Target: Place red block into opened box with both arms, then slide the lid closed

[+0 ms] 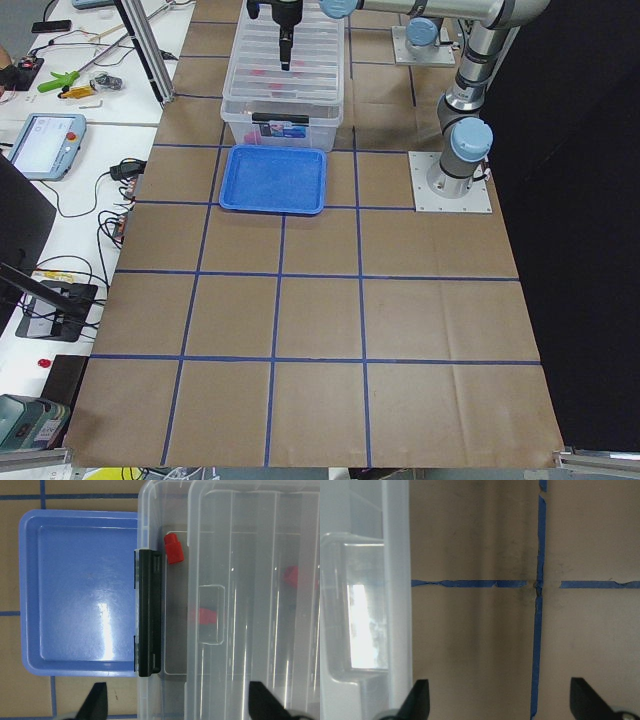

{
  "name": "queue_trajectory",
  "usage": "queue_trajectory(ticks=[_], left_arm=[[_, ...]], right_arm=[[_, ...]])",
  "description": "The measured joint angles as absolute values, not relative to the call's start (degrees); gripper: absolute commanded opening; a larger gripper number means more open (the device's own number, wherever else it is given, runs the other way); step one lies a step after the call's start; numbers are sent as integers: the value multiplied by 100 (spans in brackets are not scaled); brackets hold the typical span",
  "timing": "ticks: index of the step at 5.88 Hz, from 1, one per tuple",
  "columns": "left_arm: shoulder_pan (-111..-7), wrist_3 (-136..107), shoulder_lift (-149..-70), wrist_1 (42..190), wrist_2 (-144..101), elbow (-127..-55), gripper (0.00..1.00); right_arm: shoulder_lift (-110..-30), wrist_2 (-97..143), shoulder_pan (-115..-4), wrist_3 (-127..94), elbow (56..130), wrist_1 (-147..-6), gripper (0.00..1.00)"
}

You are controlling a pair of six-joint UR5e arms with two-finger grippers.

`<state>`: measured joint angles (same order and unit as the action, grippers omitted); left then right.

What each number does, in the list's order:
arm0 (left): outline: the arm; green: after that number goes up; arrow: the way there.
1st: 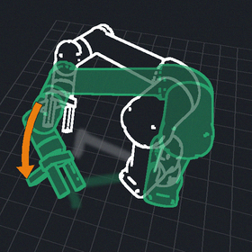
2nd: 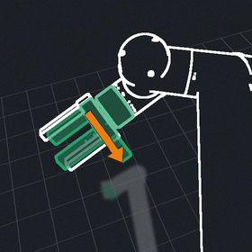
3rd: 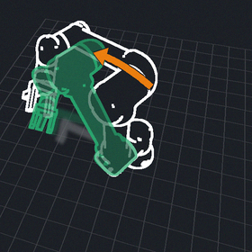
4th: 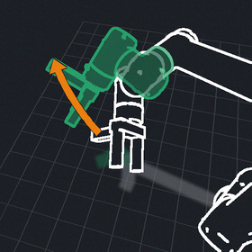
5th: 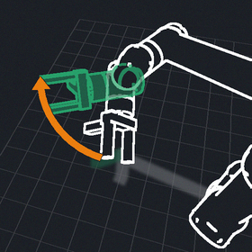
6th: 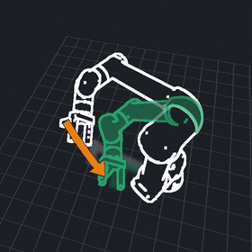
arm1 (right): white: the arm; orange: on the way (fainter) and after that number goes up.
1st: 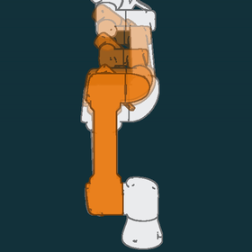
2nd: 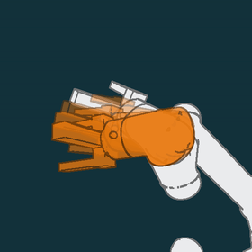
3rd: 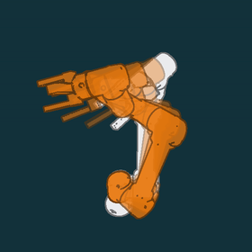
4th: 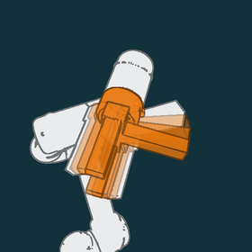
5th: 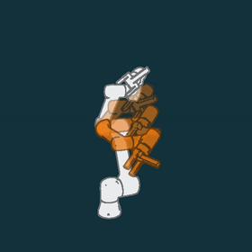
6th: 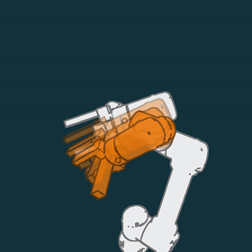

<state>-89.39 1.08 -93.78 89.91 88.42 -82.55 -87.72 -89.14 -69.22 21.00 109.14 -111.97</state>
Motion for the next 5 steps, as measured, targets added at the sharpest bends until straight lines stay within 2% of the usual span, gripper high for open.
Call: queue_trajectory(ticks=[5], left_arm=[[-8938, 118, -9378, 8991, 8842, -8270, 98]], right_arm=[[-8780, -8806, -7313, 1567, 10951, -11198, 100]])
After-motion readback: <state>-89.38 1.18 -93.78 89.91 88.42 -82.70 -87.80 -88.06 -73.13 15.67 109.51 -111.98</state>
